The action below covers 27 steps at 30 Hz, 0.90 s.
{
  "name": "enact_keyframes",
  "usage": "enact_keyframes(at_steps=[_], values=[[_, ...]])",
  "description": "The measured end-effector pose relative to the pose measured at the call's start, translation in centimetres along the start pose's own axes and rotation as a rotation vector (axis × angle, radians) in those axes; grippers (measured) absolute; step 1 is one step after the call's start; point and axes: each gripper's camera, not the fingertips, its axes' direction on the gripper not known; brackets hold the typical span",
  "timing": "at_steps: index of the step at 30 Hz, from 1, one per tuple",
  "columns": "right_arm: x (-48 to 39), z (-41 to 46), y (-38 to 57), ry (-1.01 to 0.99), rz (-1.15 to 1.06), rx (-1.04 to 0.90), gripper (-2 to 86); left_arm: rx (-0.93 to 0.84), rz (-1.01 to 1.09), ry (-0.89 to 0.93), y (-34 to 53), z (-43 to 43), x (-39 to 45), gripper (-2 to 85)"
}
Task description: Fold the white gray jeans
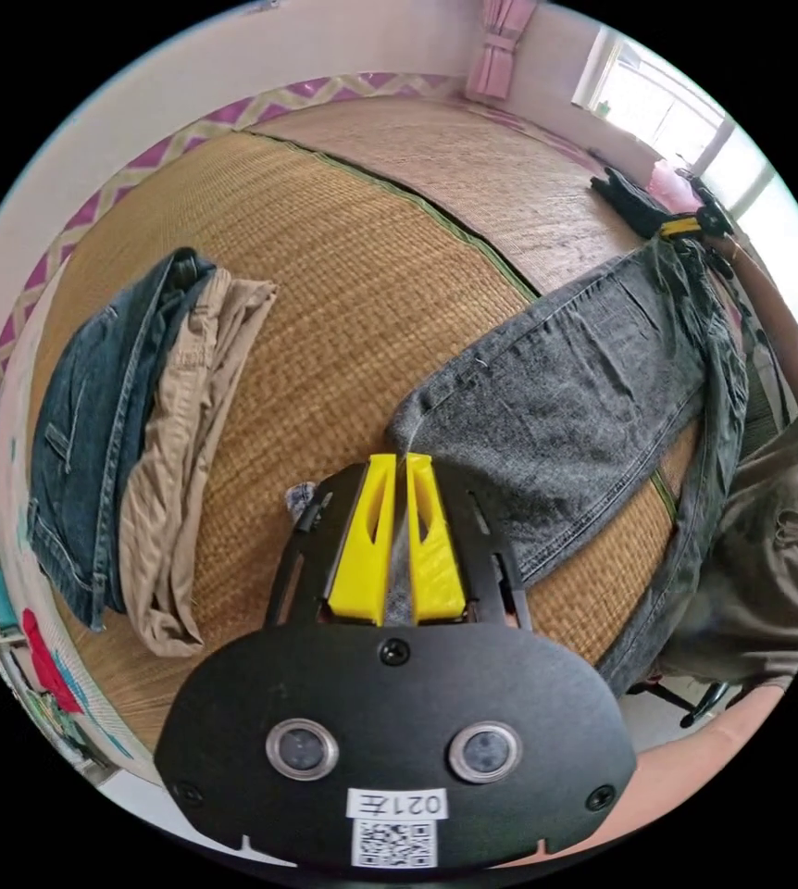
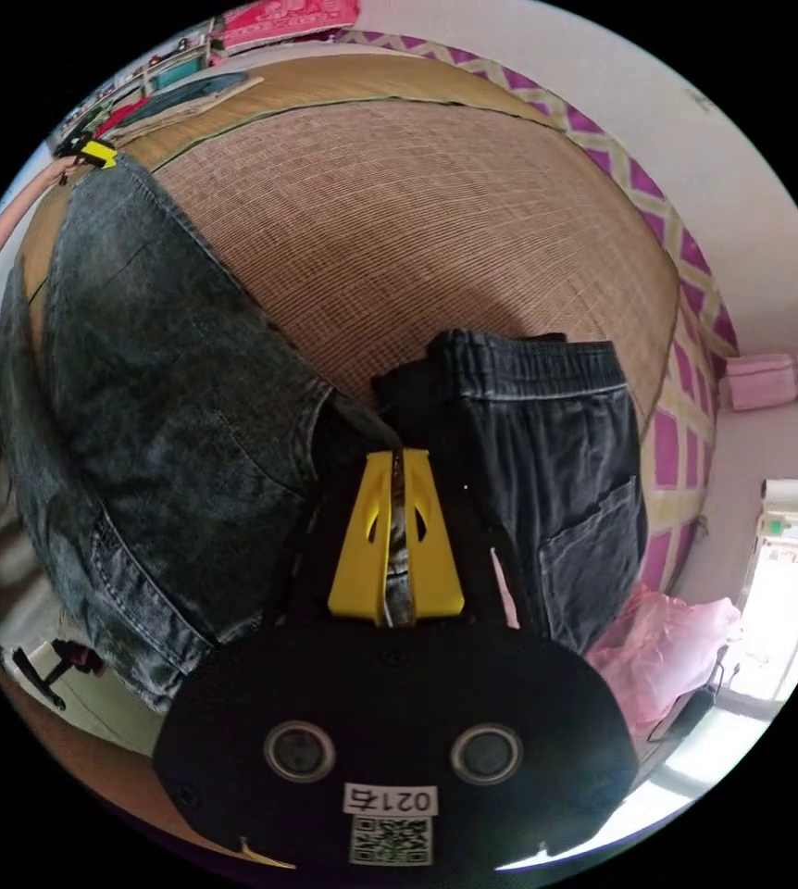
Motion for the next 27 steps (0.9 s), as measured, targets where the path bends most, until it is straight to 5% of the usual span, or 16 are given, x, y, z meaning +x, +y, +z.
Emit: enact_keyframes(at_steps=[6, 12, 19, 27], values=[[-0.7, 0.7, -0.2, 0.040, 0.121, -0.006, 4.9, 0.008, -0.128, -0.104, -5.1, 1.1, 0.0, 1.2], [-7.4, -7.5, 7.2, -0.036, 0.049, 0.297, 6.8, 0.308, -0.067, -0.035, 8.4, -8.6, 6.7, 4.6], [-19.3, -10.7, 13.3, -0.137, -0.189, 0.459, 5.1, 0.145, 0.138, 0.092, 21.9, -8.5, 20.6, 10.1], [-22.0, -8.9, 10.1, -0.295, -0.309, 0.488, 7.1, -0.008, 0.062, 0.047, 21.4, -3.0, 18.9, 12.8]])
